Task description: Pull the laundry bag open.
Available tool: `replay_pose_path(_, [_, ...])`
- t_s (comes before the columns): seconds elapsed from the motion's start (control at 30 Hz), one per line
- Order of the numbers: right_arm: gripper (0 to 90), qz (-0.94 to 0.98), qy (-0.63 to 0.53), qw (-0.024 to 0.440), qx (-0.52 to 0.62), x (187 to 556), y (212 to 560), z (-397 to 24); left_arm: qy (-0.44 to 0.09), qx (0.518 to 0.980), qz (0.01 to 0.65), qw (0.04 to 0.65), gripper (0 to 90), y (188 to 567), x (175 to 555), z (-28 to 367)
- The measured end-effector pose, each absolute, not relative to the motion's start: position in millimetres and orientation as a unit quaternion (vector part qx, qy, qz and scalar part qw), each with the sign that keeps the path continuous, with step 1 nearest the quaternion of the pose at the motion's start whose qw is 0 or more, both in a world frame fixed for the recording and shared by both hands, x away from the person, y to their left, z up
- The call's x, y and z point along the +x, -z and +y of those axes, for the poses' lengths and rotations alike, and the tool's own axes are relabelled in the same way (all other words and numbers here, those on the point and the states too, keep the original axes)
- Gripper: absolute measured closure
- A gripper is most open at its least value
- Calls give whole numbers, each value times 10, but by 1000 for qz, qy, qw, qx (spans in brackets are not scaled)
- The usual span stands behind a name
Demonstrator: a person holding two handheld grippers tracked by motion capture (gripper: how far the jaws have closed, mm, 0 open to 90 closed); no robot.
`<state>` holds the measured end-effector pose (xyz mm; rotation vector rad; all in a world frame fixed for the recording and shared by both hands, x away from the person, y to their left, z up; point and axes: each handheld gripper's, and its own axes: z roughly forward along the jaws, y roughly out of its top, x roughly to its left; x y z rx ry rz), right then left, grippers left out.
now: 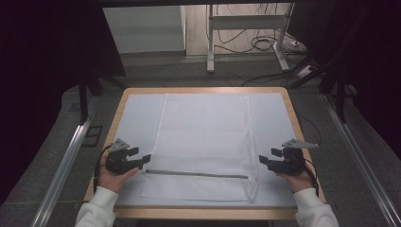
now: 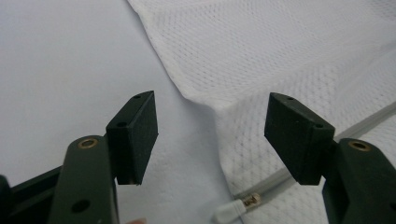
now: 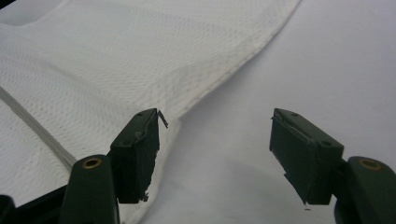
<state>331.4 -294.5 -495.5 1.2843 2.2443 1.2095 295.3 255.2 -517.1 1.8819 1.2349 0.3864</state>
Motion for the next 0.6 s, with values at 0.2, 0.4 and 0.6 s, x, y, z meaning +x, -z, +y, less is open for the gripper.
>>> replay_pose_path(0.2, [326,778,-417,138,448,3331,4989,-2995,-153,751,489,417,348,5178,2939,2560])
replay_pose_path(0.4, [326,781,-417,141,442,3312,4971,-2960,-151,755,484,416,342,5175,2936,2533])
replay_pose_path(0.6, [325,777,-425,140,443,3315,4960,-2978,-153,753,486,416,339,5173,2936,2543])
